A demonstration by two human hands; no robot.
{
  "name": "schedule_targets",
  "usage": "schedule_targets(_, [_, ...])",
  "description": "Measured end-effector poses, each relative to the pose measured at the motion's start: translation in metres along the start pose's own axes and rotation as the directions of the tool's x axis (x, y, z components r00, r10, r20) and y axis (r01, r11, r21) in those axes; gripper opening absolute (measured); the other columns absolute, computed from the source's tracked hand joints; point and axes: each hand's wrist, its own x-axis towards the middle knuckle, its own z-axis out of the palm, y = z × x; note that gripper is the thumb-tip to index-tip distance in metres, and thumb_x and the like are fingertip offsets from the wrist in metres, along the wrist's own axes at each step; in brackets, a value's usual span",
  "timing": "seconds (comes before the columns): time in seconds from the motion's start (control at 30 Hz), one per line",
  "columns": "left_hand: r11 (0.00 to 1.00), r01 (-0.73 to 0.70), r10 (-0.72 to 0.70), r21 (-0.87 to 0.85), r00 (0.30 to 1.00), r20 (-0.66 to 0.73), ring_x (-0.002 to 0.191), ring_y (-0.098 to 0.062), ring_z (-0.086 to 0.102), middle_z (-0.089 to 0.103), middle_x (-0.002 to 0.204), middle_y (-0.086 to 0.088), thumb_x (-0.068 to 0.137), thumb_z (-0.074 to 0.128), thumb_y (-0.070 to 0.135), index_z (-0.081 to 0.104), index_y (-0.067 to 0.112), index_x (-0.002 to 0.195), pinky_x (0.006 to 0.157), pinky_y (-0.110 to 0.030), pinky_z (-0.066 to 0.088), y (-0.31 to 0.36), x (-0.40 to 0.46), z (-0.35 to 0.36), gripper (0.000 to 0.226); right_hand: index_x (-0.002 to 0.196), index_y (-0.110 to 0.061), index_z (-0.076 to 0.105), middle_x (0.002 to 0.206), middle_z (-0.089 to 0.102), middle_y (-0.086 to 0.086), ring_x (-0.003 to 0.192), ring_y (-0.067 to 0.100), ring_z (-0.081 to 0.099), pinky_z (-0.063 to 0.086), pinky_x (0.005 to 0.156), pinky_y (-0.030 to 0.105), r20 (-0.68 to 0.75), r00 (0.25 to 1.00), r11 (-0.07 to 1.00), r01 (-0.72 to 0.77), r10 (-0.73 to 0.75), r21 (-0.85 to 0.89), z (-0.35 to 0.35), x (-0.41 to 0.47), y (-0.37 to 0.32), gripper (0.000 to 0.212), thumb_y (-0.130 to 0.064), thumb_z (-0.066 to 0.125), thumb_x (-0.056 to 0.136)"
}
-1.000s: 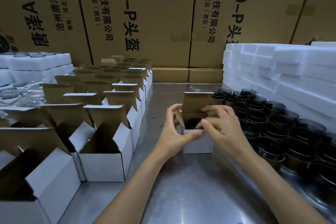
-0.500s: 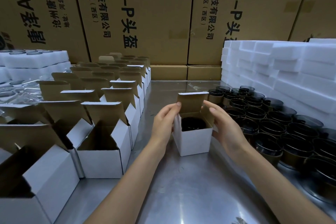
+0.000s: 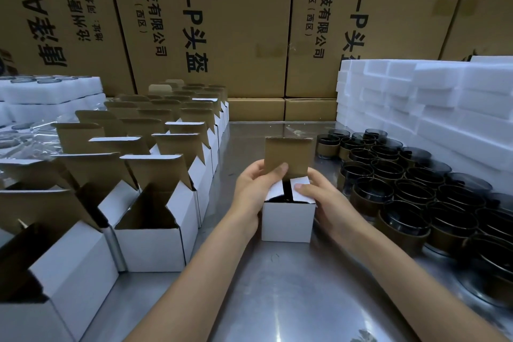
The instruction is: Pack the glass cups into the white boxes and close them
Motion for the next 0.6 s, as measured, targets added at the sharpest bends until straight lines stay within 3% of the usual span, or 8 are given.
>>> schedule_targets(0.1, [0.999, -0.041, 0.043, -0.021, 0.994, 0.101, 0.089, -0.029, 0.067, 0.072, 0.102, -0.012, 0.087, 0.062, 0.0, 0.066, 0.007, 0.108, 0.086, -0.043, 0.052, 0.0, 0.0, -0.003, 0.022, 0.119, -0.03, 0.056, 0.108, 0.07, 0.003, 0.095, 0.017, 0.066, 0.048, 0.081, 0.03, -0.053, 0.997, 0.999, 0.049, -0.049, -0.009, 0.0, 0.001, -0.001, 0.038, -0.005, 0.053, 0.091])
schedule_targets(0.2, [1.0, -0.008, 0.012, -0.027, 0.989, 0.146, 0.069, -0.022, 0.065, 0.07, 0.08, -0.005, 0.084, 0.057, -0.003, 0.072, 0.016, 0.078, 0.066, -0.031, 0.053, -0.001, 0.001, -0.005, 0.025, 0.099, -0.026, 0.062, 0.09, 0.071, -0.006, 0.082, 0.008, 0.066, 0.048, 0.069, 0.022, -0.082, 0.992, 0.994, 0.087, -0.092, -0.06, 0.002, 0.001, -0.001, 0.023, -0.006, 0.051, 0.094])
schedule_targets(0.3, [0.991, 0.114, -0.1, -0.07, 0.98, 0.174, 0.06, -0.021, 0.056, 0.059, 0.067, -0.002, 0.081, 0.052, 0.005, 0.063, 0.015, 0.062, 0.056, -0.026, 0.043, -0.001, 0.0, -0.006, 0.024, 0.081, -0.029, 0.068, 0.088, 0.07, -0.01, 0.081, 0.002, 0.064, 0.047, 0.062, 0.016, -0.123, 0.988, 0.99, 0.079, -0.093, -0.116, -0.001, -0.002, -0.005, 0.031, -0.012, 0.046, 0.095])
schedule_targets(0.43, [0.988, 0.08, -0.048, -0.13, 0.971, 0.234, 0.084, -0.026, 0.057, 0.064, 0.088, -0.008, 0.076, 0.036, 0.014, 0.064, 0.01, 0.053, 0.071, -0.031, 0.042, 0.0, -0.001, -0.013, 0.037, 0.082, -0.026, 0.074, 0.101, 0.069, -0.009, 0.103, 0.008, 0.058, 0.043, 0.081, 0.027, -0.14, 0.984, 0.981, 0.084, -0.109, -0.173, -0.009, -0.003, -0.008, 0.037, -0.013, 0.041, 0.093])
schedule_targets(0.53, [0.998, 0.048, -0.037, -0.028, 0.951, 0.306, 0.089, -0.028, 0.054, 0.06, 0.1, -0.008, 0.065, 0.052, 0.031, 0.063, 0.011, 0.06, 0.072, -0.034, 0.038, 0.003, -0.006, -0.017, 0.023, 0.086, -0.027, 0.072, 0.104, 0.066, -0.01, 0.108, 0.011, 0.056, 0.042, 0.086, 0.03, -0.108, 0.988, 0.968, 0.084, -0.112, -0.237, -0.009, -0.006, -0.006, 0.031, -0.029, 0.042, 0.095])
schedule_targets(0.6, [0.997, 0.006, -0.029, 0.073, 0.948, 0.318, 0.086, -0.023, 0.053, 0.061, 0.097, -0.004, 0.057, 0.065, 0.038, 0.062, 0.016, 0.066, 0.071, -0.031, 0.036, 0.002, -0.007, -0.019, 0.024, 0.095, -0.03, 0.069, 0.111, 0.064, -0.012, 0.112, 0.008, 0.055, 0.043, 0.092, 0.031, -0.035, 0.993, 0.955, 0.098, -0.113, -0.281, -0.01, -0.008, -0.007, 0.036, -0.054, 0.044, 0.088])
